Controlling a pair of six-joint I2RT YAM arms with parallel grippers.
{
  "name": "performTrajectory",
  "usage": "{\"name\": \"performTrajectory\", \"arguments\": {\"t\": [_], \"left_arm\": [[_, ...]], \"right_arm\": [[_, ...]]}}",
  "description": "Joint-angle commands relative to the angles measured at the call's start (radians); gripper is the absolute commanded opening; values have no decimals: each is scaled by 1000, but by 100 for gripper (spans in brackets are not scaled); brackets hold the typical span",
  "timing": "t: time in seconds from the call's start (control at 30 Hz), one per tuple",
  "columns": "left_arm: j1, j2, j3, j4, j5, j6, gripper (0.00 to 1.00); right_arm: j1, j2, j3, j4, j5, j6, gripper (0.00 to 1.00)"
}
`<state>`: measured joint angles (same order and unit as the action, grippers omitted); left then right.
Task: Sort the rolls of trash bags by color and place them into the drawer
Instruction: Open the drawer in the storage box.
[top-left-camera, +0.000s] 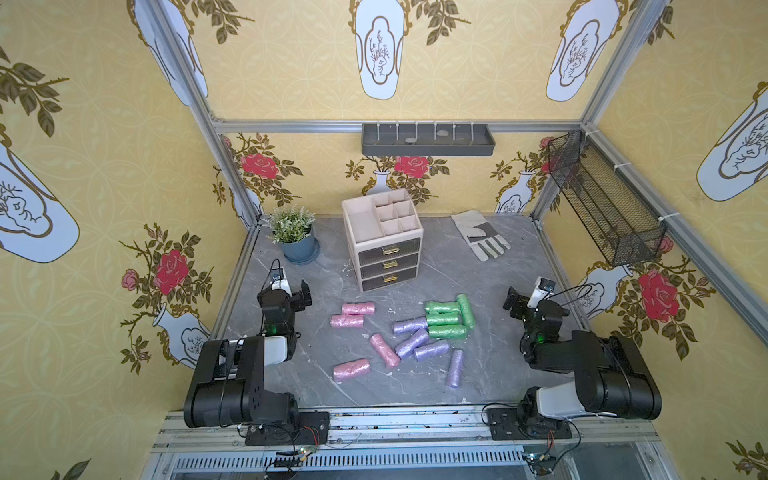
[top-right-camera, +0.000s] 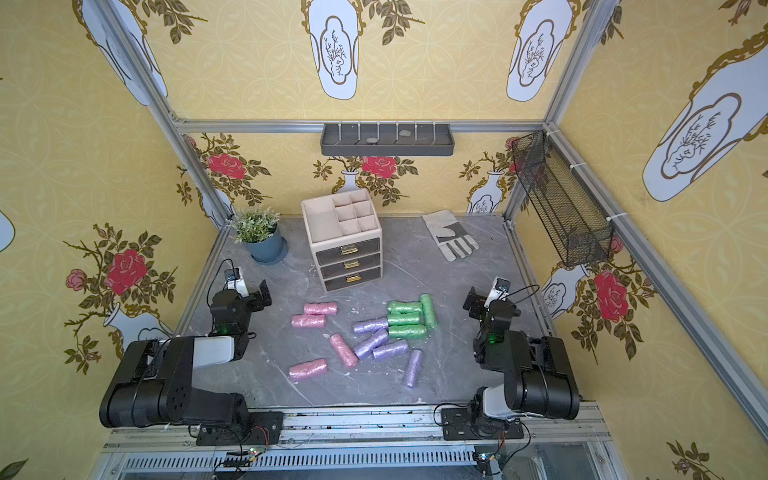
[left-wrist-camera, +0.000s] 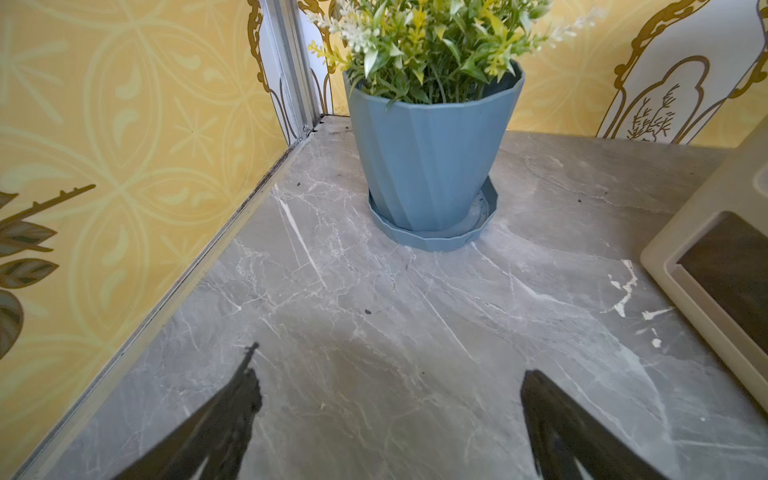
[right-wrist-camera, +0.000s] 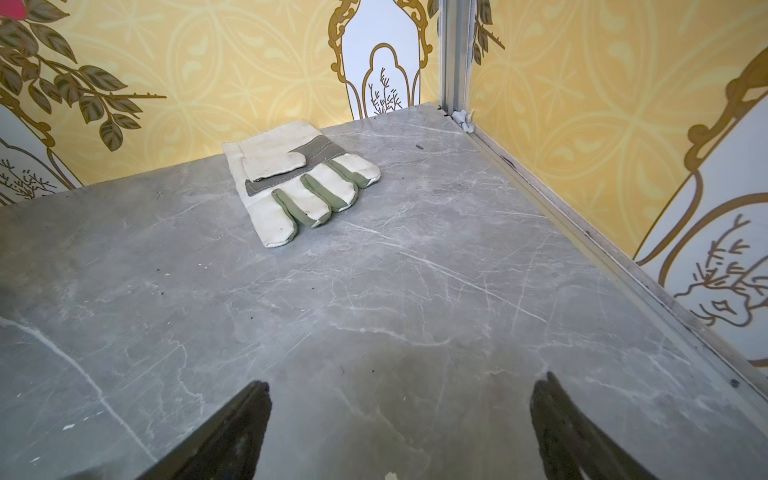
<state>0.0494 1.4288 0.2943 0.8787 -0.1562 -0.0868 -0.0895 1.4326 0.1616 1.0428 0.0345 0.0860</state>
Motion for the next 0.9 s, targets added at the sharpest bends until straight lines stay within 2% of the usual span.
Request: {"name": "performTrajectory", "arguments": {"t": [0.0,0.87], "left_arm": [[1,1,2,-1,10,-1,99],[17,2,8,-16,41,-6,99]], "right_arm": [[0,-1,4,7,-1,6,97],[0,0,7,3,-7,8,97]]}}
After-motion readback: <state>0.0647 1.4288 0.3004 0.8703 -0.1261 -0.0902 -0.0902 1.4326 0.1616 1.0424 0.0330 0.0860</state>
